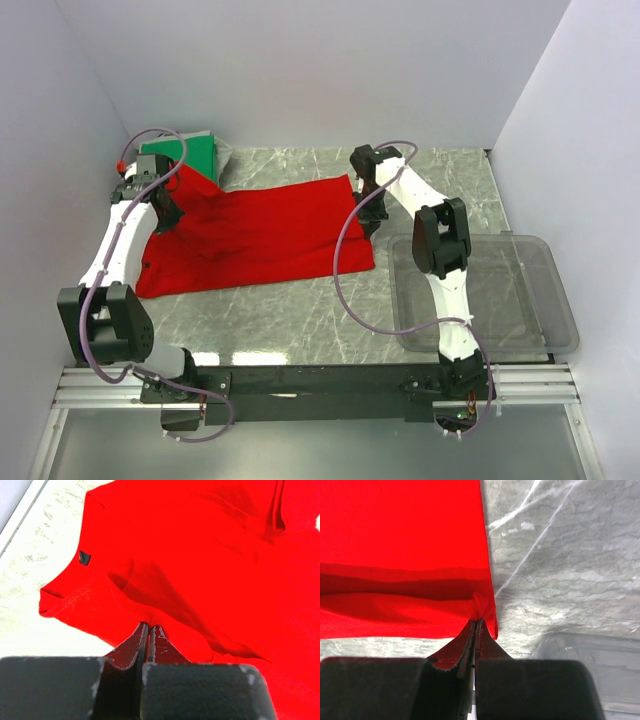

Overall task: Fold and stack the t-shirts
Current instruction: Fold the tshirt

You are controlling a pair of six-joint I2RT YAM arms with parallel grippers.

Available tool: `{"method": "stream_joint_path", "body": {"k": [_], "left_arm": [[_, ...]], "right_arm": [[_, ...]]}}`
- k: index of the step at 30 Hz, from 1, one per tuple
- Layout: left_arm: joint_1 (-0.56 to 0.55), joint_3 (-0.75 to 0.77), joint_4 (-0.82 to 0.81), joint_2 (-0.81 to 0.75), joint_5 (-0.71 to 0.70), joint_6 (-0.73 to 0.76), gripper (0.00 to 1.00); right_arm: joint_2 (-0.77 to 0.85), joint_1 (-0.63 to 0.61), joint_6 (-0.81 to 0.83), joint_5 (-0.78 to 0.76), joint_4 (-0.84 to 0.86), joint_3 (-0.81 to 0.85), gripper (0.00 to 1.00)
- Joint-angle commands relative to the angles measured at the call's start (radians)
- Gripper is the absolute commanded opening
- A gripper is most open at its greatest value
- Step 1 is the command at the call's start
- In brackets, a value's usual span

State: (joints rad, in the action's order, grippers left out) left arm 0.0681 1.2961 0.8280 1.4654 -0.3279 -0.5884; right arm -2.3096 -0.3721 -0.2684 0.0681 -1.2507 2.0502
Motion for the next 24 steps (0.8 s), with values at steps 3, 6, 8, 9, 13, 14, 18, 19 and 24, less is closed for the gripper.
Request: {"method": "stream_joint_path", "body": {"k": [3,6,8,9,13,14,18,19,24], "left_arm": [[0.012,0.017,-0.050,0.023,0.006,-0.017,0.00],[0.012,0.012,-0.064,0.030,0.003,-0.025,0.00],[0.013,0.009,-0.072,0.041,0.006,-0.027,0.00],[0.013,0.009,-0.078,0.044,0.009,-0.028,0.00],[0.013,0.009,-0.118,0.068,0.032,-0.024,0.00],[0.015,0.014,-0.127,0.084,0.036,-0.022,0.00],[0.015,0.054,-0.161,0.137,0.067,-0.011,0.12],[0.016,0.066,-0.167,0.150,0.078,-0.014,0.20],[0.015,0.135,-0.161,0.176,0.121,-0.037,0.58]], "right_arm": [[-0.031,0.013,-0.003,-0.017,-0.003,0.076,0.00],[-0.043,0.013,-0.008,-0.017,-0.001,0.088,0.00],[-0.047,0.015,-0.009,-0.017,-0.001,0.097,0.00],[-0.053,0.016,-0.009,-0.017,0.000,0.100,0.00],[-0.065,0.016,-0.012,-0.014,0.002,0.114,0.00],[-0.066,0.018,-0.012,-0.014,0.004,0.119,0.00],[-0.056,0.018,-0.020,0.004,0.011,0.143,0.08],[-0.054,0.016,-0.022,0.007,0.013,0.159,0.14],[-0.017,0.016,-0.023,0.009,0.019,0.208,0.52]]}}
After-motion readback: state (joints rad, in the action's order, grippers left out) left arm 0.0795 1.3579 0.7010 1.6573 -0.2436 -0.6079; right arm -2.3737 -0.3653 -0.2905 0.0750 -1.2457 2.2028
